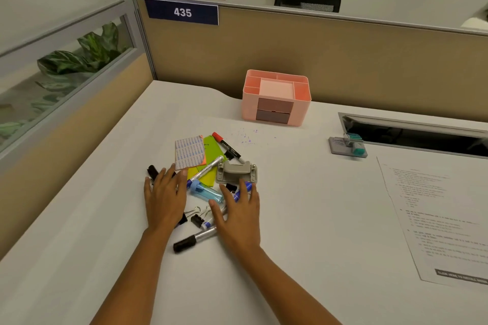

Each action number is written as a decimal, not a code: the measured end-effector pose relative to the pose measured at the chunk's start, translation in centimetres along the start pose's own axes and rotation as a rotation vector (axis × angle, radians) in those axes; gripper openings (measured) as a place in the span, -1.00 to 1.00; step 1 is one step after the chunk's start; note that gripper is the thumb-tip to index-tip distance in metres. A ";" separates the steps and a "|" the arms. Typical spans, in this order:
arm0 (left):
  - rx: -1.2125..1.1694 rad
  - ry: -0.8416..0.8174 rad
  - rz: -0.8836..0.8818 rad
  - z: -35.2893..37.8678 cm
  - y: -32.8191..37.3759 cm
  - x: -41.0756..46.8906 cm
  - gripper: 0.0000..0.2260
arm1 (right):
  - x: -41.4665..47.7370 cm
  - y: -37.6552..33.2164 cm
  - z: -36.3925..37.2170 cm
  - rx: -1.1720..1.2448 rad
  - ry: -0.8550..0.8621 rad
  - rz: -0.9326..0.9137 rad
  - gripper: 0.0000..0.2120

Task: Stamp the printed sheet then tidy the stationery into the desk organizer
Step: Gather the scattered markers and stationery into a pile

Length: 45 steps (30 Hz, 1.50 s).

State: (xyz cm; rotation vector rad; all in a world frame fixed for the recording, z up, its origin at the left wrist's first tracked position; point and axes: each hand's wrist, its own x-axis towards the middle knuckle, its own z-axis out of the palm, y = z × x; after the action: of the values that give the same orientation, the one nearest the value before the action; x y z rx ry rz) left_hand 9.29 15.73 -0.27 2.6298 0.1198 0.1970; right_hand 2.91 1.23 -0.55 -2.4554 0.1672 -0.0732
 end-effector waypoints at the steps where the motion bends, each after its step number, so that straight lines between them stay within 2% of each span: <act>1: -0.021 -0.002 -0.004 -0.1 -0.1 0.1 -0.64 | 0.2 -0.5 0.4 -0.004 -0.003 -0.003 -0.18; 5: -0.008 -0.031 0.010 -0.1 -0.6 0.4 -0.61 | 1.2 -2.4 1.8 0.012 -0.065 -0.038 -0.11; 8: 0.024 -0.030 0.031 0.1 -1.0 0.6 -0.55 | 2.0 -2.9 2.2 0.036 -0.062 -0.044 -0.13; 10: 0.024 -0.015 0.042 0.0 -0.8 0.6 -0.54 | 2.5 -2.7 2.2 0.063 0.025 -0.034 -0.26; 13: 0.041 0.034 0.094 -0.3 0.3 -0.1 -0.40 | 3.6 -1.8 1.2 0.072 0.288 -0.044 -0.58; 16: 0.089 0.067 0.229 -0.4 2.1 -2.2 -0.36 | 6.3 -0.6 -0.7 0.061 0.405 -0.029 -0.60; 18: 0.135 0.009 0.285 0.2 3.1 -3.6 -0.38 | 8.4 0.4 -1.5 0.067 0.371 -0.043 -0.57; 23: 0.299 -0.124 0.290 1.7 3.0 -3.9 -0.31 | 11.0 1.8 -1.3 -0.009 0.098 -0.111 -0.49; 30: 0.361 -0.132 0.257 1.8 0.9 -1.0 -0.37 | 10.9 0.2 0.5 0.118 0.086 -0.103 -0.52; 39: 0.384 -0.115 0.202 0.3 -1.7 1.5 -0.29 | 11.2 -3.3 3.2 0.189 0.095 -0.180 -0.56; 42: 0.355 -0.100 0.203 0.0 -2.0 2.1 -0.25 | 11.1 -4.4 3.7 0.225 0.117 -0.191 -0.47; 45: 0.317 -0.083 0.196 0.0 -2.1 2.2 -0.20 | 11.3 -4.7 4.0 0.258 0.066 -0.170 -0.42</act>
State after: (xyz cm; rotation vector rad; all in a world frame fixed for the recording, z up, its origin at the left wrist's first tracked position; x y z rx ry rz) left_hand 11.37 17.87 -1.04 2.9615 -0.1475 0.1443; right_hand 14.92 5.79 -0.58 -2.2060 -0.0225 -0.2349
